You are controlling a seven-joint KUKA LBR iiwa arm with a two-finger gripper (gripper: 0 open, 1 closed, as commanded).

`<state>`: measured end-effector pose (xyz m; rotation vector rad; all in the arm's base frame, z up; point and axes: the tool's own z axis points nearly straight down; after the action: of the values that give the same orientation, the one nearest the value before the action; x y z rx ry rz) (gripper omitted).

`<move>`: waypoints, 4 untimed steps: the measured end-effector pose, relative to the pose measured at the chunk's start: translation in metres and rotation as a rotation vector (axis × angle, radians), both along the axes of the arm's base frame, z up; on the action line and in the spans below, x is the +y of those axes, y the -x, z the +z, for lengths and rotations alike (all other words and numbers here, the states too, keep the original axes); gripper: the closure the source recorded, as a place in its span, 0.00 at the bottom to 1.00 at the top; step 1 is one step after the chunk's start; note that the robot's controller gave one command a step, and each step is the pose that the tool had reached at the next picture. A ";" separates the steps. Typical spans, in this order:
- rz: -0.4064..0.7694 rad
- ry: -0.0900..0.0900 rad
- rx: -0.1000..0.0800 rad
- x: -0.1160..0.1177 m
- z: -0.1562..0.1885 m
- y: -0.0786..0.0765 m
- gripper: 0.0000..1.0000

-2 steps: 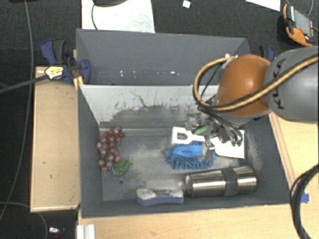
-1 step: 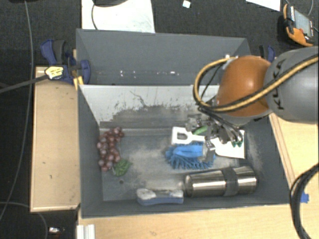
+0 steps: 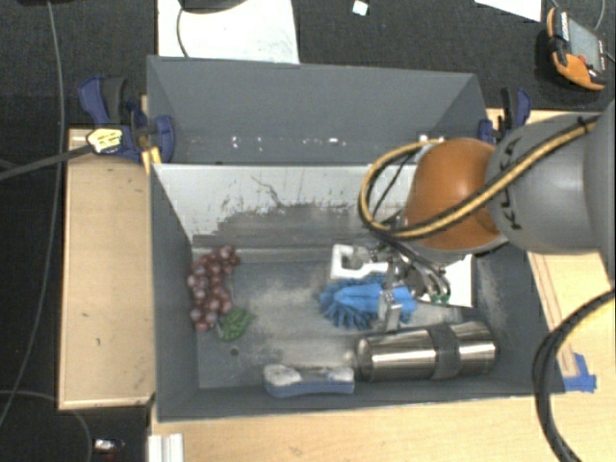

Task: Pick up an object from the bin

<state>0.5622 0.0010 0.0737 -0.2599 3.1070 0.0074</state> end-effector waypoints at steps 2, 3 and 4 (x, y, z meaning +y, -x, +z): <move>0.004 -0.001 -0.004 0.005 -0.001 0.001 0.00; -0.004 -0.001 -0.007 0.013 -0.003 -0.001 0.00; -0.006 -0.001 -0.003 0.012 -0.003 0.003 1.00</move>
Offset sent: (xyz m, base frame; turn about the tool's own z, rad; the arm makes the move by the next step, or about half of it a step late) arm -0.0014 0.0047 -0.0015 0.0010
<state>0.5594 0.0134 0.0709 -0.2510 3.1048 0.0086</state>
